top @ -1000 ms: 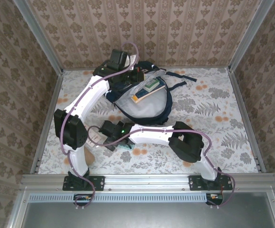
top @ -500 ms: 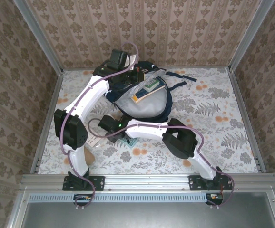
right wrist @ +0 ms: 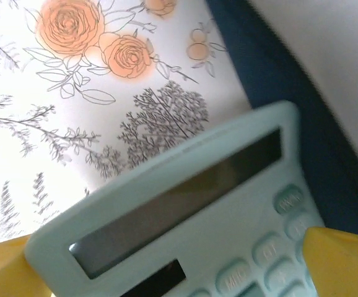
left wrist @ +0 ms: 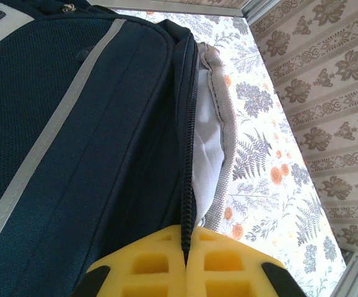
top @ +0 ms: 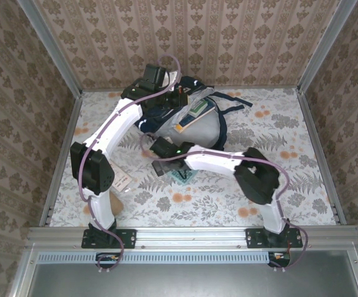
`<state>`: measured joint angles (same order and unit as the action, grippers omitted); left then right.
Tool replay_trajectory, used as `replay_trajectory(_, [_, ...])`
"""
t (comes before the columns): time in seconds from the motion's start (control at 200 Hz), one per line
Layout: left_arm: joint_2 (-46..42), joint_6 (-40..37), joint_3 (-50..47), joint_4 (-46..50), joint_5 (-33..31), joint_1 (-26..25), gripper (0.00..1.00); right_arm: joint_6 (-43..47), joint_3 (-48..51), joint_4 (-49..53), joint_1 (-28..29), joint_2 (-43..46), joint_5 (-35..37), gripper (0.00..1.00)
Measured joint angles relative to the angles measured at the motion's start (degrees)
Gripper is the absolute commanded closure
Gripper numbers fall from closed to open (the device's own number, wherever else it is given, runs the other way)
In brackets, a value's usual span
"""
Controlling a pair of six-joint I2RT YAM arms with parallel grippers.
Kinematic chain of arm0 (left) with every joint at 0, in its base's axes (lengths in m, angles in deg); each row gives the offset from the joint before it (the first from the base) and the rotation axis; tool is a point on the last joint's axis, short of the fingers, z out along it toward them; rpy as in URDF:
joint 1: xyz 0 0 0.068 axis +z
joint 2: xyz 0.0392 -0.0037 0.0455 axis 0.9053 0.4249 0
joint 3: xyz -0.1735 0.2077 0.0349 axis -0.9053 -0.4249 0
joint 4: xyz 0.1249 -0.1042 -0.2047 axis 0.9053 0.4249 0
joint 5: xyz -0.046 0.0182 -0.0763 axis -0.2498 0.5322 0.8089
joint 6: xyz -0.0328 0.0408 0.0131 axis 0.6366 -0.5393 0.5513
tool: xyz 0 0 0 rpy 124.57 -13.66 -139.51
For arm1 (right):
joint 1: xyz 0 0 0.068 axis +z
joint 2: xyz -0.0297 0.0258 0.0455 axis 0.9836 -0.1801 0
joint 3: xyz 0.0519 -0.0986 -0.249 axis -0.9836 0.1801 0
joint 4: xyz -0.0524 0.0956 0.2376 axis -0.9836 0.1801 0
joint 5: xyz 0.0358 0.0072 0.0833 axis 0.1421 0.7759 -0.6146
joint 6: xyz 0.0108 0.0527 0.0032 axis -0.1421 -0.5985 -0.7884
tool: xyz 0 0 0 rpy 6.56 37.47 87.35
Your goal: Pack books, pencil case, and school supplies into a backpack
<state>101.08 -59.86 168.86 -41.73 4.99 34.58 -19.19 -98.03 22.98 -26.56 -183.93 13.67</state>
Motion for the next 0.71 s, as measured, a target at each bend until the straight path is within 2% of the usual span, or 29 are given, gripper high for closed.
replay_trajectory(0.1, [0.0,0.0,0.0,0.02,0.0,0.0,1.0,-2.84,7.72,-4.15,-2.93,8.2,-4.31,0.0])
replay_trajectory(0.205, [0.0,0.0,0.0,0.17,0.0,0.04,1.0,-4.87,12.98,-7.85,-6.25,12.37,-8.09,0.01])
replay_trajectory(0.4, [0.0,0.02,0.0,0.17,0.0,0.07,1.0,-5.99,18.03,-10.75,-7.21,13.09,-10.69,0.0])
replay_trajectory(0.705, [0.0,0.02,0.0,0.2,0.0,0.07,1.0,-4.9,17.88,-10.43,-6.95,12.5,-10.99,0.01])
